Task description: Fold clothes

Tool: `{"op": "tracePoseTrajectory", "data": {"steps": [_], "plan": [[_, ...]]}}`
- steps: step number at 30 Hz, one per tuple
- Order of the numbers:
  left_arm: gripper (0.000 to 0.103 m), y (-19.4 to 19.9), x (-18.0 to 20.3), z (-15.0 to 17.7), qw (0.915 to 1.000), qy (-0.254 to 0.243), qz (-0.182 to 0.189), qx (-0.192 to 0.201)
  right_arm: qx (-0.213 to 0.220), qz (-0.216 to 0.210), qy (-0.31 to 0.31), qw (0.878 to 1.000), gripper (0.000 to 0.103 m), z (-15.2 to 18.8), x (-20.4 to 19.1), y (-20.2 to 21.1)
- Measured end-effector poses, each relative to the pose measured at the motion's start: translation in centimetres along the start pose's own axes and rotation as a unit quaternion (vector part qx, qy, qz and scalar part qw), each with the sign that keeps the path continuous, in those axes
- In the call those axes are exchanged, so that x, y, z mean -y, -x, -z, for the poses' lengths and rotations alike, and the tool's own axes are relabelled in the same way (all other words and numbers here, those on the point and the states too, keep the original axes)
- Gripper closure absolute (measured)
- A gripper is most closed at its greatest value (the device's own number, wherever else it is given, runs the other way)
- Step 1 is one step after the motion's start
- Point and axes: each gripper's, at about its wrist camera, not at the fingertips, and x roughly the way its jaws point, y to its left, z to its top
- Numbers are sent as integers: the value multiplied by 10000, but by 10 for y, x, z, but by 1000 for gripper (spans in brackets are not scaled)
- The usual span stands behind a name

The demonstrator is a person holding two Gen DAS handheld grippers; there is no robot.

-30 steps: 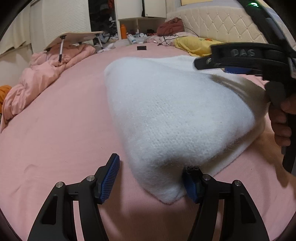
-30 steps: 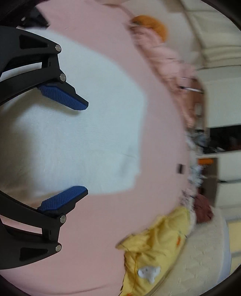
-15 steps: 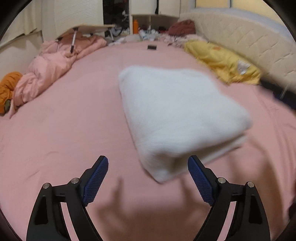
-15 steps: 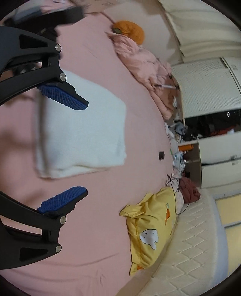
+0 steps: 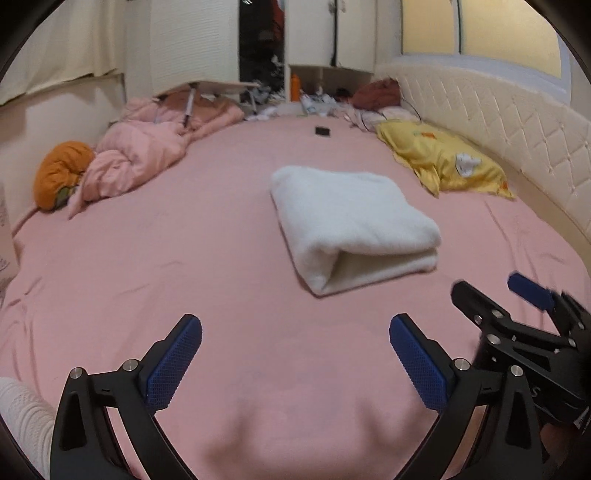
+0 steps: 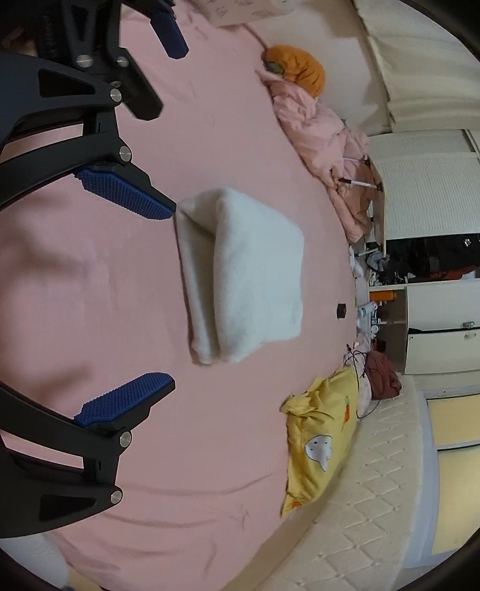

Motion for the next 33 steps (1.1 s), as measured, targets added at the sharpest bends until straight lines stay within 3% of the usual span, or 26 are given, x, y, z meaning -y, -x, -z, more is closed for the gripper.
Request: {"op": "tracePoseTrajectory", "data": {"steps": [10,12,15,18,21,28,31,33], "plan": [[1,6,-12,4,9997,218,-59,-18,257,20,303,9992,18,-5,-8,27],[1,4,-15,5,9995,294,9,-73,195,-238,217,9993,18,-5,-4,26],[1,-3,-20,7,9987,445,161,-198,-174,-1212,-590,9907,17,-8,22,12],[1,-13,-21,11,9980,486,178,-376,-620,-2088,-1770,9598,18,-10,60,-15],[1,-20,-20,14,9976,489,195,-458,-1076,-2871,-3085,9005,17,-12,102,-49],[1,-35,-25,19,9962,568,226,-616,-1384,-3407,-4313,8239,17,-33,146,-137],[1,-42,-30,21,9947,709,258,-692,-1675,-3018,-4496,8239,17,-34,152,-172],[1,-47,-33,22,9939,784,251,-738,-1901,-2846,-4693,8140,17,-29,155,-194]]}}
